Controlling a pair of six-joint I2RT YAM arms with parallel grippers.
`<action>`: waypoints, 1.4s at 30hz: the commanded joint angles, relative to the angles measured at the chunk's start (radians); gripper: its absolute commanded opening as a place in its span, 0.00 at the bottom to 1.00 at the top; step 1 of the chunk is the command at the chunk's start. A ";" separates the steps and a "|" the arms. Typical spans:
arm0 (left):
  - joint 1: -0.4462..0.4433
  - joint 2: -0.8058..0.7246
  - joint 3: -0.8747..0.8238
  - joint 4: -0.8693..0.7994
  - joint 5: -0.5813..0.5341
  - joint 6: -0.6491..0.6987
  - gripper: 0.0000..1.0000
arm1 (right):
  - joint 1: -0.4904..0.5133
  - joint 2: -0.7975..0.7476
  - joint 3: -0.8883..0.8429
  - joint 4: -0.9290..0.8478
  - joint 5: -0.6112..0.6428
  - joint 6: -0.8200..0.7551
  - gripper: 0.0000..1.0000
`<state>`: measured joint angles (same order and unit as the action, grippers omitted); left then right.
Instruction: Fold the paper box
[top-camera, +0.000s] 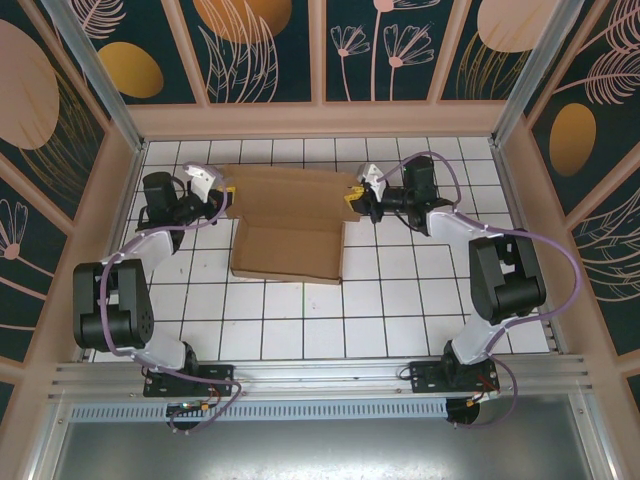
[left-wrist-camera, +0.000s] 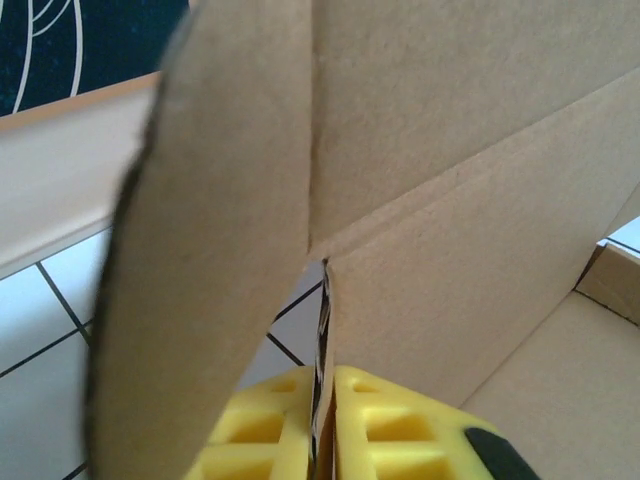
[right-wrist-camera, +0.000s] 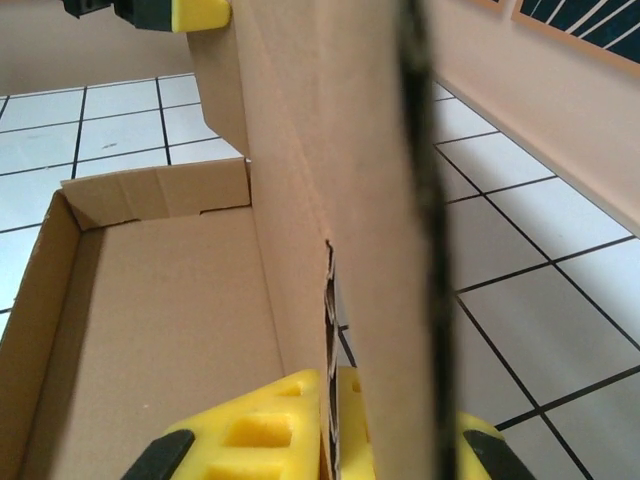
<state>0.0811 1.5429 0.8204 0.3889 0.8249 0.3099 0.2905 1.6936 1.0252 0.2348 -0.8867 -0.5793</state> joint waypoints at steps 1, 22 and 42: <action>0.005 -0.038 -0.013 -0.011 -0.031 0.023 0.08 | 0.006 -0.023 0.019 -0.047 0.041 -0.027 0.12; 0.052 -0.138 -0.130 0.110 -0.072 -0.092 0.40 | -0.013 -0.051 -0.011 -0.023 0.034 -0.014 0.27; 0.005 -0.182 -0.192 0.218 -0.103 -0.210 0.00 | 0.084 -0.067 -0.050 0.133 0.288 0.245 0.00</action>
<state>0.1139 1.4044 0.6605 0.5072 0.7277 0.1623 0.3367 1.6478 1.0035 0.2623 -0.6933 -0.4637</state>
